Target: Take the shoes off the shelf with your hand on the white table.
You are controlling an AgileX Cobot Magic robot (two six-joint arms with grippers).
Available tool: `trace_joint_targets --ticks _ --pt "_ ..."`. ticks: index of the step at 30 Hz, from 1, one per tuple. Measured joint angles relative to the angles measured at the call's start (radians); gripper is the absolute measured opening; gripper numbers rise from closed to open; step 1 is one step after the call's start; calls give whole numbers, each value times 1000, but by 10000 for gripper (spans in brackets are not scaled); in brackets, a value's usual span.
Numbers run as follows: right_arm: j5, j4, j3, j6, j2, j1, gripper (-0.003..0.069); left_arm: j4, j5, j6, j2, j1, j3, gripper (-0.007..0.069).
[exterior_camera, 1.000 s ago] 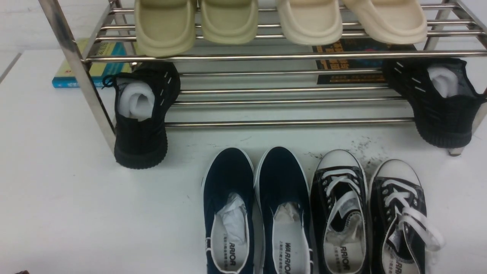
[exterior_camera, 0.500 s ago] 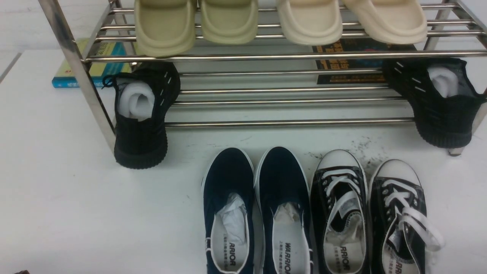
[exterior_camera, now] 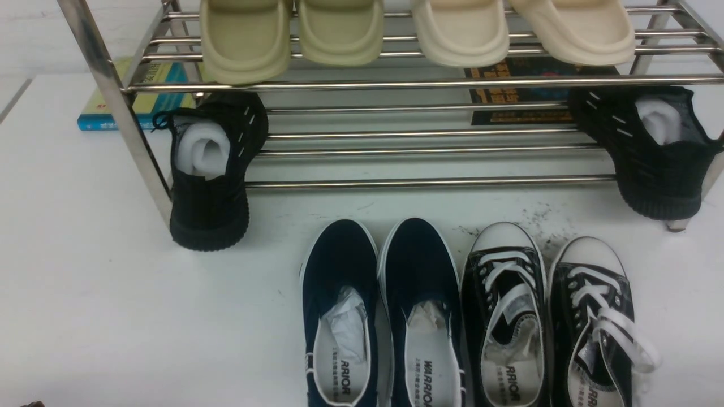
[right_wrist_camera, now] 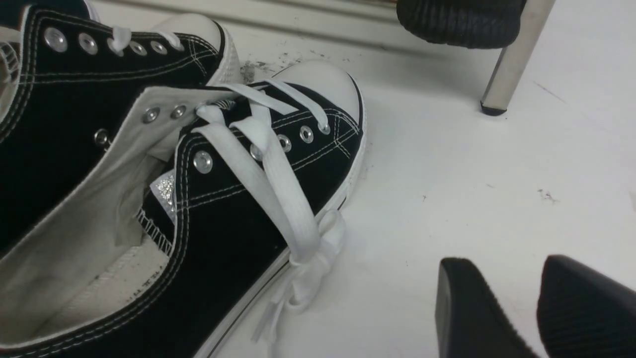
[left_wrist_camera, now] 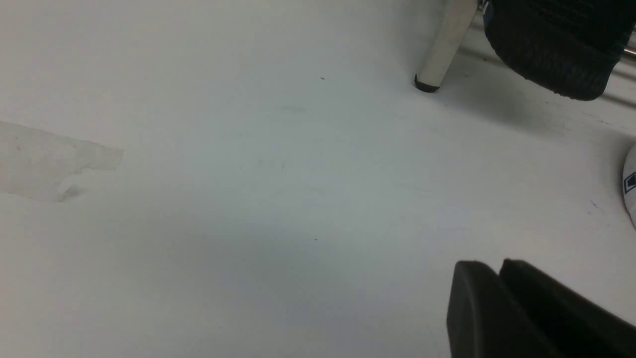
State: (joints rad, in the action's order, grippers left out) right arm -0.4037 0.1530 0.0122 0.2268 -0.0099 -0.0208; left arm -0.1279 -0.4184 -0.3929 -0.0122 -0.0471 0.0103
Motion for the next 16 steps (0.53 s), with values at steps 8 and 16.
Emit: trace_joint_targets --ticks 8,16 --pt "0 0 0 0 0 0 240 0 0 0 0 0 1 97" --pt "0 0 0 0 0 0 240 0 0 0 0 0 1 101"
